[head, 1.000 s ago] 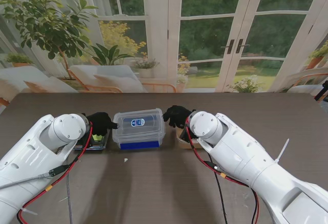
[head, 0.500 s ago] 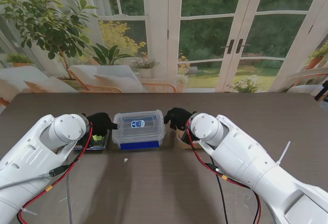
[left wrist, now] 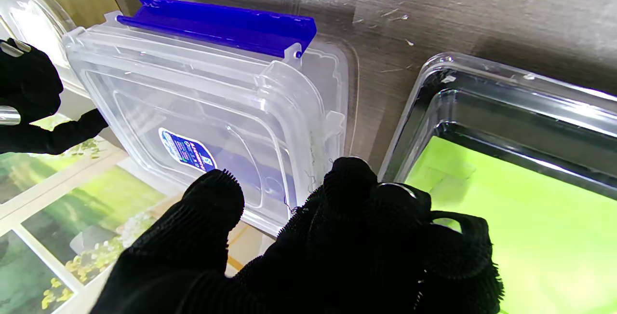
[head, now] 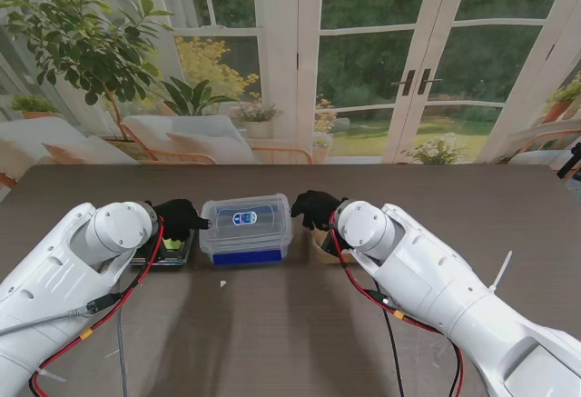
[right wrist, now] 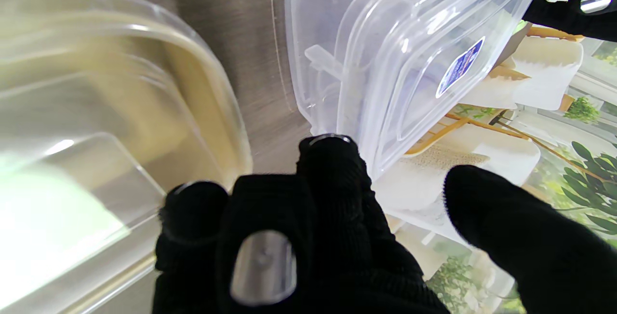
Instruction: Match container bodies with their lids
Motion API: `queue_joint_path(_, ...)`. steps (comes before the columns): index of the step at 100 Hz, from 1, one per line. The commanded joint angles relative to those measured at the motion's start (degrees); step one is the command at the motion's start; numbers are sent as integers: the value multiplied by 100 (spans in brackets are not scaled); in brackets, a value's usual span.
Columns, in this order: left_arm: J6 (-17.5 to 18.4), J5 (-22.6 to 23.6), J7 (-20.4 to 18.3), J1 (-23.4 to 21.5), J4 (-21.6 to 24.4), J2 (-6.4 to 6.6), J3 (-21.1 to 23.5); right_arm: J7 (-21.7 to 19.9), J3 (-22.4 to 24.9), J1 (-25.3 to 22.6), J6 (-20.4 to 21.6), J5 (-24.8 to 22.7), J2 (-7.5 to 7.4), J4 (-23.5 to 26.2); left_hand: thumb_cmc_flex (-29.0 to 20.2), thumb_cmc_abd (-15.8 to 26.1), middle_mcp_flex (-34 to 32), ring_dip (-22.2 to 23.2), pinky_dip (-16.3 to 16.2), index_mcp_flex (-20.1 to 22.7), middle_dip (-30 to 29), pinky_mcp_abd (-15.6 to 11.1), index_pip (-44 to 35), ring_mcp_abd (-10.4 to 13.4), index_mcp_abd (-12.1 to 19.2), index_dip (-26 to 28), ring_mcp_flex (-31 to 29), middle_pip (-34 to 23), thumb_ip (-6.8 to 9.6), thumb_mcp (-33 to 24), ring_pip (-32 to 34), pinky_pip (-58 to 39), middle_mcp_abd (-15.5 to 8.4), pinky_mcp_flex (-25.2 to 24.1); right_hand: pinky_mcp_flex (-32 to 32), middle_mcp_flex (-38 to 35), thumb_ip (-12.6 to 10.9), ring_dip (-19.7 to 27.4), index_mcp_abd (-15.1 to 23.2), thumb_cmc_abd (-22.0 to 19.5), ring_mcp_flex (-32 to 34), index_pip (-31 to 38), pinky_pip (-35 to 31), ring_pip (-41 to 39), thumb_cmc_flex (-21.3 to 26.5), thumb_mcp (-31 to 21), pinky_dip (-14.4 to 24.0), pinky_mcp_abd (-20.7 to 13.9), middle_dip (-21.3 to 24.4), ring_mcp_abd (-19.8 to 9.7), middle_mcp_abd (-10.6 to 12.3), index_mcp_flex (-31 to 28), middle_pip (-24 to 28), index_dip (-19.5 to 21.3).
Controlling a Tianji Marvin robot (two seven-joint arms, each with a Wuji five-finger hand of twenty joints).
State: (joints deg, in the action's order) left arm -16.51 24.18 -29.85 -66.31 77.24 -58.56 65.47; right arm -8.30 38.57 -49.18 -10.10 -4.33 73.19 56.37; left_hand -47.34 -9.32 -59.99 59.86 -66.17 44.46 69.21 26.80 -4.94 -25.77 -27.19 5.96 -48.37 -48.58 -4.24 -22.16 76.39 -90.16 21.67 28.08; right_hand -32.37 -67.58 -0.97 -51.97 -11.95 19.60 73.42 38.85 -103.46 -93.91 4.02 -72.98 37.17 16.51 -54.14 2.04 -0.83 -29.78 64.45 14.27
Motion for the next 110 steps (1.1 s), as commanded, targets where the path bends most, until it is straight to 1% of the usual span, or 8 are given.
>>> queue_joint_path(1,27,-16,-145,37,30,-40,-4,-90,-12,-16,-13,-22,23,100,166,247,32,110,-60,-99,45,-265,106,-243,550,-81,40,-36,73,122,160,249,79,-163,-2995,4,108,40,708,35,174,110,-370,-208,-89,-8,102,170,18,-21,-88,226,164,27)
queue_joint_path(54,-4,43,-261,41,63,-7,23,-96,-8,-50,0,-222,-53,182,162,258,44,107,-59,-93,38,-282,103,-235,521,-82,50,-25,75,150,153,261,77,-182,-2992,-2,117,41,669,76,176,154,-364,-200,-98,8,103,170,34,-50,-77,129,158,25)
queue_joint_path(75,44,79,-279,42,73,0,45,-108,-27,-59,27,-280,-75,213,150,266,42,107,-59,-90,30,-285,101,-235,503,-82,50,-14,76,161,151,265,73,-188,-2989,-3,120,40,678,75,177,132,-357,-197,-108,27,102,167,38,-84,-72,91,153,10)
queue_joint_path(110,97,256,-352,-6,183,33,171,-84,-45,-78,14,-247,-54,232,153,266,33,107,-54,-71,22,-282,95,-235,466,-80,50,-9,78,176,151,261,70,-174,-2989,-17,118,36,666,85,176,110,-357,-203,-102,20,102,167,45,-60,-64,84,143,-2)
